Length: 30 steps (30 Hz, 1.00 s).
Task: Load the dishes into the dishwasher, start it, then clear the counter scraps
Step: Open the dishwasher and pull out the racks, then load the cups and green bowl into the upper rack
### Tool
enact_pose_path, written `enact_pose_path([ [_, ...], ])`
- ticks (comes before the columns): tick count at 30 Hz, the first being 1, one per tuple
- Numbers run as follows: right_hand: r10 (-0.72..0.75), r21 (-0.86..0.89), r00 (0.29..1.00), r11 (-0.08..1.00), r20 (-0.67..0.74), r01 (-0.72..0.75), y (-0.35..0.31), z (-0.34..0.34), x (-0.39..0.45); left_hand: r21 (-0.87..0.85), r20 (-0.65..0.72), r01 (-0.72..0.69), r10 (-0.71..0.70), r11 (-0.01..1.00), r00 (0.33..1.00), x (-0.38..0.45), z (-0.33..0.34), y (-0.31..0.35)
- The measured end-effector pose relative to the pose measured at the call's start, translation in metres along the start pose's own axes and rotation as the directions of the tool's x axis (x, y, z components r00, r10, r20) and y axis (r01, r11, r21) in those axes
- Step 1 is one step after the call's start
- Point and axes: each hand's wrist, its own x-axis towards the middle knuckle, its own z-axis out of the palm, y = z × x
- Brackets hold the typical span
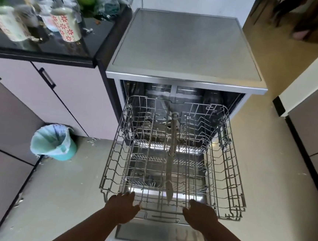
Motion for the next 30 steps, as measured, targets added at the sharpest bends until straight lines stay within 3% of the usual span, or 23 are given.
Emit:
enact_pose_path([
  [5,-0.053,-0.092,0.994,0.995,-0.1,0.044,-0.028,-0.023,-0.008,0.148,-0.11,-0.086,0.103,0.985,0.989,-0.011,-0.014,-0.015],
  [8,-0.135,-0.148,0.956,0.984,-0.259,0.099,-0.057,-0.029,-0.013,0.16,-0.149,-0.095,0.12,0.982,0.982,-0.023,-0.027,-0.027],
  [12,-0.15,-0.177,0.957,0.978,-0.247,0.107,-0.098,-0.016,0.007,0.14,-0.192,-0.105,0.131,0.985,0.973,-0.037,-0.043,-0.057],
  [20,-0.26,-0.274,0.925,0.944,-0.275,0.184,-0.271,-0.015,0.007,0.115,-0.209,-0.119,0.141,0.986,0.968,-0.061,-0.072,-0.193],
  [24,-0.247,-0.291,0.936,0.942,-0.252,0.17,-0.385,-0.04,-0.017,0.105,-0.293,-0.107,0.133,0.989,0.947,-0.083,-0.103,-0.278],
  [27,-0.277,-0.171,0.925,0.956,-0.259,0.239,-0.447,-0.048,-0.019,0.09,-0.358,-0.078,0.105,0.993,0.928,-0.094,-0.125,-0.332],
  [30,-0.32,-0.2,0.887,0.943,-0.332,0.266,-0.492,-0.055,-0.009,0.074,-0.452,-0.058,0.085,0.996,0.888,-0.094,-0.146,-0.375],
])
